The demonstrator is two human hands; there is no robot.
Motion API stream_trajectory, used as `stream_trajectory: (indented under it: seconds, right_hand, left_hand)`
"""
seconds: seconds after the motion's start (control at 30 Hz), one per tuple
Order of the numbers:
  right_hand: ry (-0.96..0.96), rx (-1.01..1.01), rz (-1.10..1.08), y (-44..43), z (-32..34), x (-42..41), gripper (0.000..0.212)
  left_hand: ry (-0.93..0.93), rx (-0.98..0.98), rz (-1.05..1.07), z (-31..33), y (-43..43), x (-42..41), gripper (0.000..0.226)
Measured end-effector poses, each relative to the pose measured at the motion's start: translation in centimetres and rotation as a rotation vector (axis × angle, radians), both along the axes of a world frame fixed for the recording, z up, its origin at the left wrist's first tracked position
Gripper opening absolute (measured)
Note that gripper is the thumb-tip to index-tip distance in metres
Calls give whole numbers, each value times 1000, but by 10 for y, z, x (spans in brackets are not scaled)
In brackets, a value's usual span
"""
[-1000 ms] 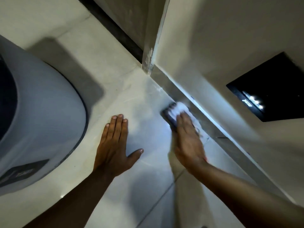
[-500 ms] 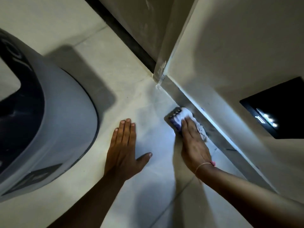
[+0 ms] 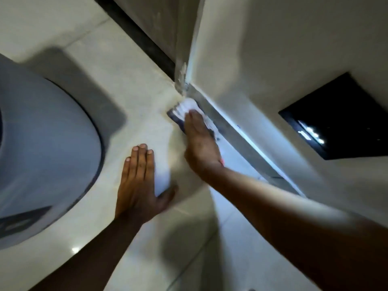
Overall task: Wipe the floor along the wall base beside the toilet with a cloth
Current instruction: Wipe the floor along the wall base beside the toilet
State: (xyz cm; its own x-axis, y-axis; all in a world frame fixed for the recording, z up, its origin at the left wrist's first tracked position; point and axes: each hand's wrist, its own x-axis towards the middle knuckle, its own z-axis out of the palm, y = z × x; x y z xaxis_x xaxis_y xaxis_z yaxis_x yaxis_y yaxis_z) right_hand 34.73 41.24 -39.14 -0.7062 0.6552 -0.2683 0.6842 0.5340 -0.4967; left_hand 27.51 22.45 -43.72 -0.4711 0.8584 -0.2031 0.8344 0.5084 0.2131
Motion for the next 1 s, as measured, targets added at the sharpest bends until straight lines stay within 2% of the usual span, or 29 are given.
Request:
stream_trajectory:
  seconds: [0.1, 0.17, 0.23, 0.3, 0.37, 0.47, 0.53, 0.6, 0.73, 0.8, 0.9, 1.0]
  right_hand:
    - [-98, -27, -183, -43, 10, 131, 68]
    - [-176, 29, -261, -68, 19, 211, 61]
    - [-320, 90, -200, -80, 26, 268, 56]
    - [-437, 102, -77, -75, 26, 299, 60]
    - [-419, 120, 39, -56, 21, 292, 62]
    - [-266, 176, 167, -24, 0, 214, 62]
    - [-170, 202, 149, -10, -12, 143, 64]
    - [-118, 193, 96, -11, -15, 110, 64]
    - [-171, 93, -41, -37, 11, 177, 60]
    - [-239, 52, -12, -34, 24, 204, 67]
    - [-223, 15, 106, -6, 15, 156, 66]
    - [-147, 5, 105, -3, -1, 105, 66]
  left_hand:
    - [-21, 33, -62, 1, -1, 13, 109]
    - [-27, 41, -109, 1, 2, 26, 108]
    - [-7, 26, -117, 1, 4, 35, 110]
    - [14, 20, -113, 0, 4, 38, 111]
    - [19, 32, -105, -1, 2, 38, 111]
    - [26, 43, -102, -4, 3, 38, 111]
    - [39, 39, -90, -5, 3, 38, 112]
    - [42, 28, -89, -5, 4, 38, 113]
    - [16, 14, -92, 2, 4, 37, 113]
    - [6, 2, -81, 6, 5, 39, 113]
    - [14, 0, -68, 5, 7, 40, 114]
    - [31, -17, -59, 2, 7, 42, 116]
